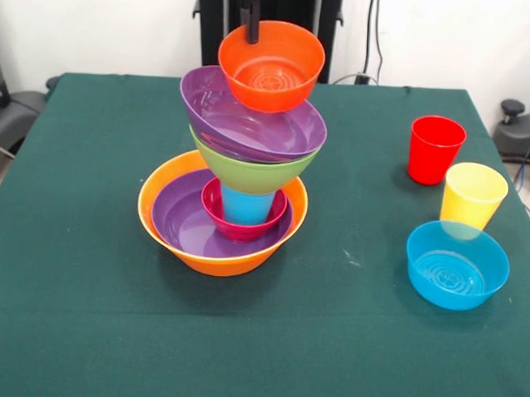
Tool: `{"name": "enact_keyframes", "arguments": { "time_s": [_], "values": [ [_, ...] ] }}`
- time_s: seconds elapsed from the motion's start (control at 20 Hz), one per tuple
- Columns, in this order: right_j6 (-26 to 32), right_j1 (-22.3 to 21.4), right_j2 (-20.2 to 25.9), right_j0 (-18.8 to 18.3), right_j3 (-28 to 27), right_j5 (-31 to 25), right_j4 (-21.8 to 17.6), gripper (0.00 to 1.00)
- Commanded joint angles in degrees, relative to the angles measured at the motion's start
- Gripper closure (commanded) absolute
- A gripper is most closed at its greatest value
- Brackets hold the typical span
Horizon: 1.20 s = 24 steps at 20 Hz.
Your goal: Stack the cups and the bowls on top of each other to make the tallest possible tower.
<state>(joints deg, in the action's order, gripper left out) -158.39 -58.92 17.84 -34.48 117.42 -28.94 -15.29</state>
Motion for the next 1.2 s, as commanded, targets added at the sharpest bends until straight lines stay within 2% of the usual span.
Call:
{"name": "enact_keyframes", "arguments": {
  "time_s": [0.05, 0.25, 0.6, 1.2],
  "values": [
    [1.33, 4.05, -1.59, 1.29, -0.37, 5.95, -5.06, 1.00],
    [1.94, 4.42, -1.32, 0.81, -0.60, 6.62, -4.25, 1.00],
    [2.72, 7.56, -2.19, 0.64, -3.10, 8.45, -5.32, 1.00],
    [4.35, 6.65, -2.84, -0.23, -3.22, 7.61, -5.75, 1.00]
  ]
}}
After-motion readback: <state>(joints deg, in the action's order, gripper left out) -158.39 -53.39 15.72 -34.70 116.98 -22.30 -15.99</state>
